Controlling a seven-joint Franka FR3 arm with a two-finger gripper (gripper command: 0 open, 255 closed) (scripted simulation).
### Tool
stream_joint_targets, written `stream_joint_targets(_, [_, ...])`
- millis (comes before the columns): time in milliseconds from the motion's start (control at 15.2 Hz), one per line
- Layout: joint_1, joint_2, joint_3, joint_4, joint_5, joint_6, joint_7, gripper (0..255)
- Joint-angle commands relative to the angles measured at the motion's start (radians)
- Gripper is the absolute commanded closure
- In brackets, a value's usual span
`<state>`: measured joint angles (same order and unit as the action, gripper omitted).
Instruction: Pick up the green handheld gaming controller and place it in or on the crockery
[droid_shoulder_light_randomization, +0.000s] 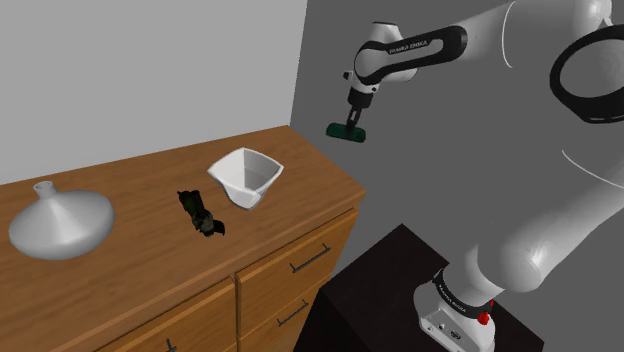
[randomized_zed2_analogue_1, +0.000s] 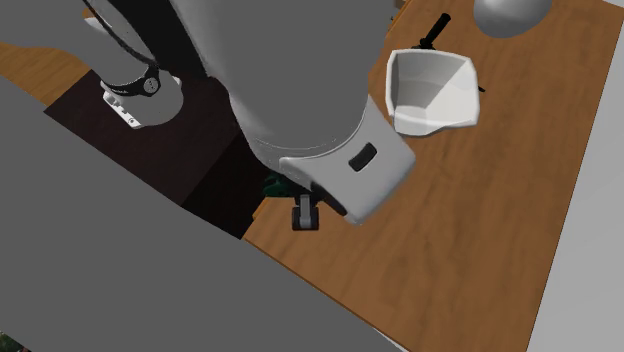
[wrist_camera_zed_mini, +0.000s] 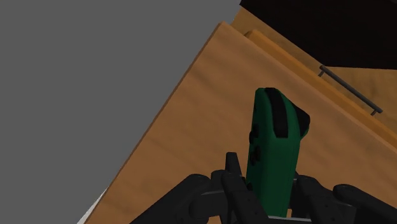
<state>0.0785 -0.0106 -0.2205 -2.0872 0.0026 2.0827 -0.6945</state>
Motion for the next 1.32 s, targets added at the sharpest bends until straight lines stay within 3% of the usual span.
stream_joint_targets(0, [0.023,0.004,0.023,0.008,0.001,-0.005,0.046,255])
stream_joint_targets(660, [0.138,0.104,0.133,0.131,0.01,-0.027,0.267,255])
stream_joint_targets(1254, [0.24,0.263,0.208,0.346,0.003,-0.082,0.448,255])
